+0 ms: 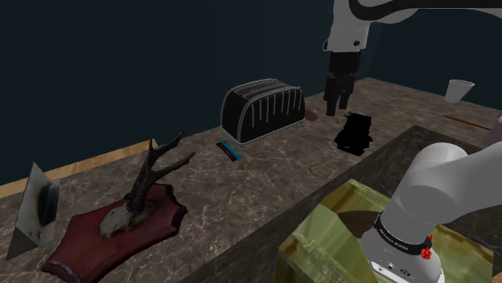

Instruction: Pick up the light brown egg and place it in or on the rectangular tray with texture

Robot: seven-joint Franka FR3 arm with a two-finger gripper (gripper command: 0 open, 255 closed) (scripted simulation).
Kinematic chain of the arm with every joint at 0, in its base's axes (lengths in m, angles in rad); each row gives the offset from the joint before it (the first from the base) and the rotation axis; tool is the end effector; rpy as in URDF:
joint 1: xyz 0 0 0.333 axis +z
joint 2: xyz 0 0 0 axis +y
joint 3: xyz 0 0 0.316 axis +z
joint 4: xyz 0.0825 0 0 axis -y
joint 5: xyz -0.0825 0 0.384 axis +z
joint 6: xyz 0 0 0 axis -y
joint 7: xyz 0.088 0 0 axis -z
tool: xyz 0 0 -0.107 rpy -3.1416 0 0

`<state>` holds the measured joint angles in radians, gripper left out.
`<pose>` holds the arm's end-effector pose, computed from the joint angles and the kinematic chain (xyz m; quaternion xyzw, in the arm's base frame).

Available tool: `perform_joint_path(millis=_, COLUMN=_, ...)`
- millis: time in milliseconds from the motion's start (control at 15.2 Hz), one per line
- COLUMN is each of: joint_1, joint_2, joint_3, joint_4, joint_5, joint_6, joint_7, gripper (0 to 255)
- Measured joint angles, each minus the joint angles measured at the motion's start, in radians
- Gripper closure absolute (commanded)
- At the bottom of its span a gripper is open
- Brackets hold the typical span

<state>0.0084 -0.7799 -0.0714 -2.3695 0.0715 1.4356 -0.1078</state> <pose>0.2924 -0.0160 0.5718 -0.9945 -0.0365 0.0727 0.0663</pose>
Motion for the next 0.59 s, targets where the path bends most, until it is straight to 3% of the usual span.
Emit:
perform_joint_path(millis=198, joint_1=-0.009, joint_2=0.018, joint_3=-0.012, joint_4=-0.012, joint_5=-0.015, joint_6=0.034, joint_7=-0.011, gripper=0)
perform_joint_path(millis=594, joint_1=-0.044, joint_2=0.168, joint_3=-0.068, joint_4=-0.007, joint_5=-0.073, joint_6=0.2, joint_7=-0.054, gripper=0)
